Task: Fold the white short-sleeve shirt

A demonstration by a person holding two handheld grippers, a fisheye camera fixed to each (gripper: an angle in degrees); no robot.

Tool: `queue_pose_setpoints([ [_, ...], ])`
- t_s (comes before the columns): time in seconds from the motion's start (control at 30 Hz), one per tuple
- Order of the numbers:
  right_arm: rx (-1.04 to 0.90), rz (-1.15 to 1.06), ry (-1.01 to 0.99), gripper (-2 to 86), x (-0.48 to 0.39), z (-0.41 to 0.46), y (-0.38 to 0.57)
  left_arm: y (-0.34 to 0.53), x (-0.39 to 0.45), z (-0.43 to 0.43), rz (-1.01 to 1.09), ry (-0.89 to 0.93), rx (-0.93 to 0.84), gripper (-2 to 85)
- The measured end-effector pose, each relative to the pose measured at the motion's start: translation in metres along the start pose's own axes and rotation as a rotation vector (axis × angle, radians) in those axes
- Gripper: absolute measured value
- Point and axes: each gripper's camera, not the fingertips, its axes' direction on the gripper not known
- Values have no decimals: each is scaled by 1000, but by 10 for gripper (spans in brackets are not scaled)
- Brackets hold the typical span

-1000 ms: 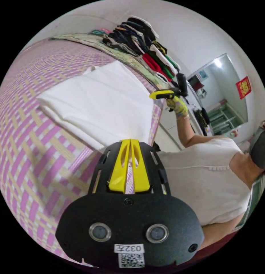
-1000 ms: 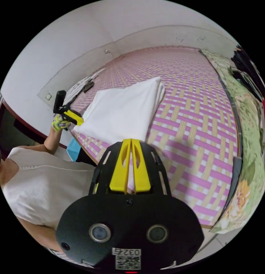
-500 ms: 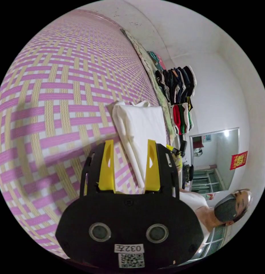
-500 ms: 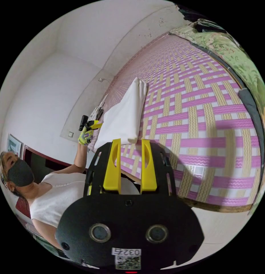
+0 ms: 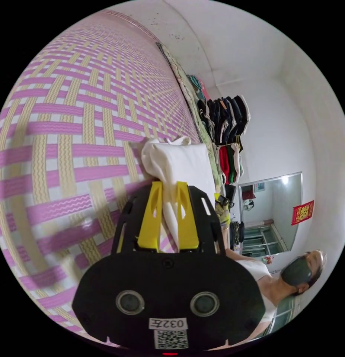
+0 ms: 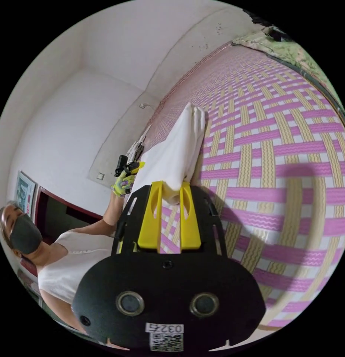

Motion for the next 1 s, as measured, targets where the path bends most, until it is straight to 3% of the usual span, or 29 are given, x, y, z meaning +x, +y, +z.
queue_pose_setpoints([
  [0.2,101,-166,24,46,-47,-33,25,5,16,-22,80,262,52,-3],
  [0.43,177,-260,194,44,-80,-117,29,-58,97,35,163,353,-70,-4],
  [0.6,341,-355,444,43,-137,-255,17,-152,241,112,344,491,-134,-5],
  [0.7,494,-366,482,42,-173,-352,28,-199,336,155,469,580,-149,-4],
  [0.83,655,-280,492,43,-179,-451,56,-251,410,229,486,706,-179,-3],
  [0.93,727,-131,441,43,-131,-500,81,-286,426,318,431,668,-189,-2],
  [1.0,725,77,436,44,-59,-510,95,-300,397,409,327,544,-242,-3],
])
